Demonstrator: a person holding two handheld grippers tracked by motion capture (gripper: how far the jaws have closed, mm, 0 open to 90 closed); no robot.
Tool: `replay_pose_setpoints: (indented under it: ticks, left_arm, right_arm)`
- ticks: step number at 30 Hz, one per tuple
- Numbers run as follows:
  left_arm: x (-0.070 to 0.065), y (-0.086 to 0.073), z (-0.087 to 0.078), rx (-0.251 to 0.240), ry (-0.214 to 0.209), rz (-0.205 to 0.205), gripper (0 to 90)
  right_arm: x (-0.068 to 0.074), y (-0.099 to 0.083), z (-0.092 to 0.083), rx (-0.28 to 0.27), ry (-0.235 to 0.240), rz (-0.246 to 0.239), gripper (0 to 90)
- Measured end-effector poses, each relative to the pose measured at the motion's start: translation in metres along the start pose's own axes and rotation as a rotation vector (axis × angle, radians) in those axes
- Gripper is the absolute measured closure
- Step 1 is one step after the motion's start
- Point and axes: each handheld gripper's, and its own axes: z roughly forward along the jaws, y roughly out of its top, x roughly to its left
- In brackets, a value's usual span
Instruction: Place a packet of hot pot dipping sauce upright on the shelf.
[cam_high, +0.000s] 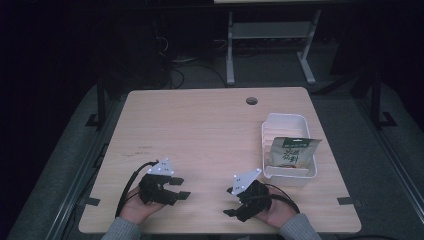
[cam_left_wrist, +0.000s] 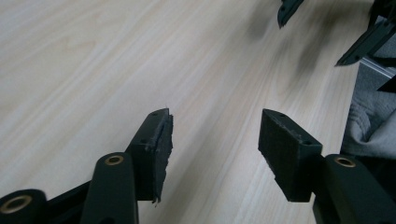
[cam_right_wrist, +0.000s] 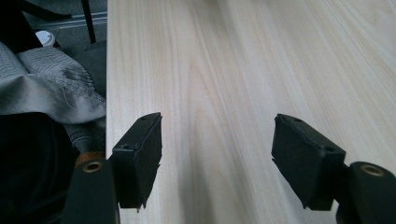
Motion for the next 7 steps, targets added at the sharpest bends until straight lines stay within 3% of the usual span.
replay_pose_setpoints:
  ticks: [7]
  left_arm:
    - [-0.005,-0.014,0.002,0.021,0.028,0.006,37.2]
  right_arm:
    - [0.001,0.001,0.003,0.005,-0.008,-0.005,32.4]
